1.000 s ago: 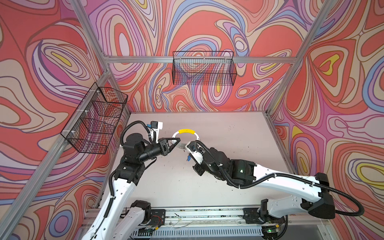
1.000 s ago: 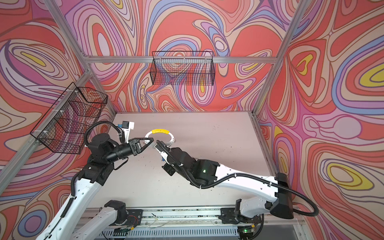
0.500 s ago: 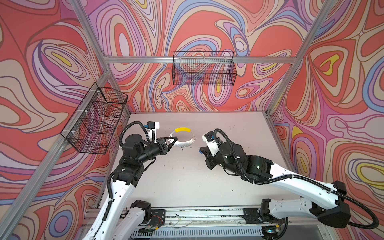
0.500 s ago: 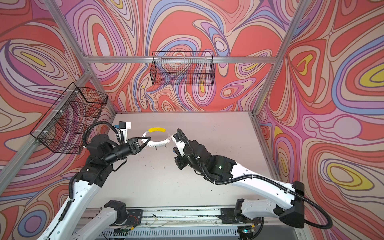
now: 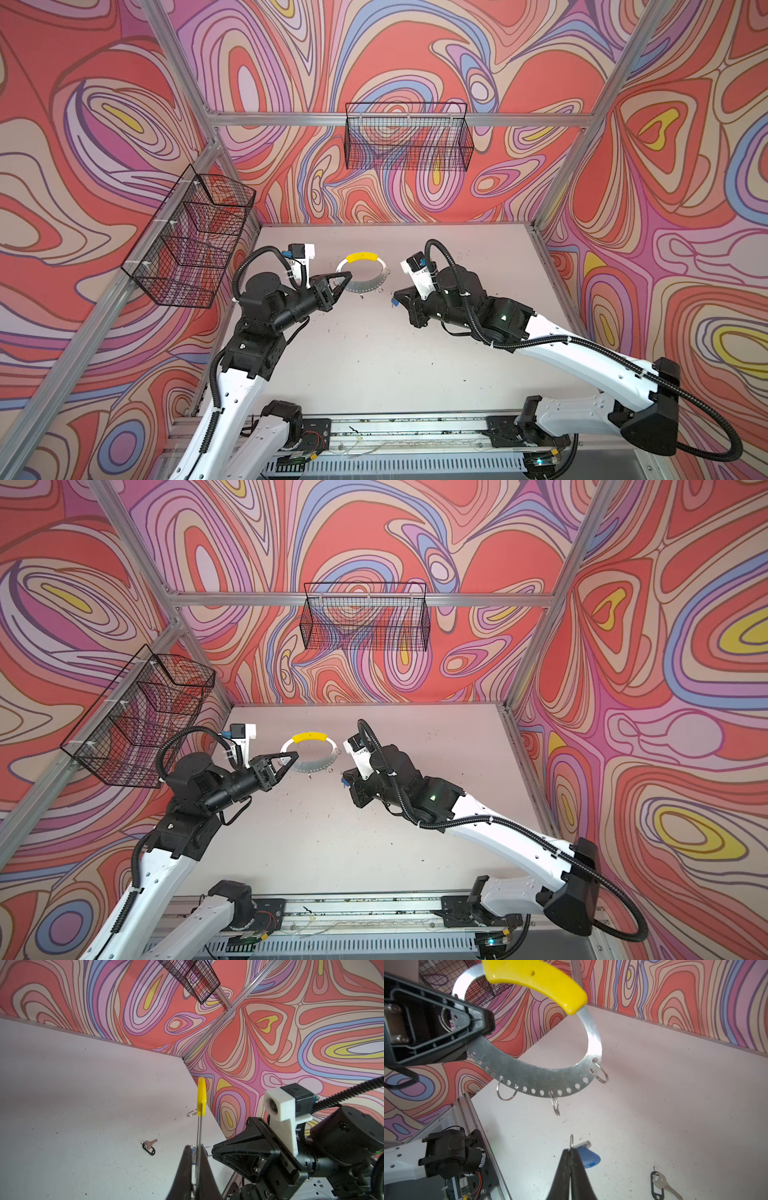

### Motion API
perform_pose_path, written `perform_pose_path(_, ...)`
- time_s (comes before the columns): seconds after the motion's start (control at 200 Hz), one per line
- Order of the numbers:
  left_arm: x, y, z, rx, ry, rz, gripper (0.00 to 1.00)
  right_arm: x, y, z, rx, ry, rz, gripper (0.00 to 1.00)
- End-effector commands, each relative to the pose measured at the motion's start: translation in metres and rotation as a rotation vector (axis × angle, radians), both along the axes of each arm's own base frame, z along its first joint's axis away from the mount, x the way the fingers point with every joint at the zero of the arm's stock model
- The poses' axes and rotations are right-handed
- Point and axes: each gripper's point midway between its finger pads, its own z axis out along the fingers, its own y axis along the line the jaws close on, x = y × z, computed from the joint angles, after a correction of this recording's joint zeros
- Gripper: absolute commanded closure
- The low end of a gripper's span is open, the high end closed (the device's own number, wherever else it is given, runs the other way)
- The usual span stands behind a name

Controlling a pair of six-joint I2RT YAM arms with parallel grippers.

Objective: Put the keys on the keyring
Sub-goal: 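Draw the right gripper with the key back from the silver ring, then lower the blue-tagged key beside the black-tagged key and open the right gripper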

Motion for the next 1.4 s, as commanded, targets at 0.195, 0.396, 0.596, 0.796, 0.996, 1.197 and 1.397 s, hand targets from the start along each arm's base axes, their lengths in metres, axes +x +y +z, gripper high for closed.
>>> perform_pose_path(0.195, -0.001, 0.001, 0.007, 0.019, -0.046, 0.011, 1.0, -0.003, 0.002, 0.001, 0.029, 0.04, 0.022, 1.0)
perform_pose_path(0.396, 0.002, 0.004, -0.002, 0.028, -0.029, 0.035, 1.0, 0.012, -0.027, -0.065, -0.04, 0.219, -0.048, 1.0)
perform_pose_path(0.596, 0.001, 0.008, -0.012, 0.046, -0.018, 0.059, 1.0, 0.007, -0.061, -0.15, -0.171, 0.405, -0.13, 1.0)
perform_pose_path(0.796, 0.002, 0.008, -0.019, 0.053, 0.003, 0.058, 1.0, 0.011, -0.087, -0.224, -0.356, 0.517, -0.245, 1.0)
perform_pose_path(0.996, 0.002, 0.01, -0.02, 0.063, 0.006, 0.065, 1.0, 0.017, -0.113, -0.257, -0.523, 0.526, -0.342, 1.0)
perform_pose_path(1.197, 0.003, 0.01, -0.025, 0.064, 0.017, 0.068, 1.0, 0.018, -0.118, -0.261, -0.565, 0.518, -0.346, 1.0)
perform_pose_path(1.397, 0.002, 0.009, -0.027, 0.064, 0.024, 0.062, 1.0, 0.025, -0.118, -0.268, -0.59, 0.505, -0.366, 1.0)
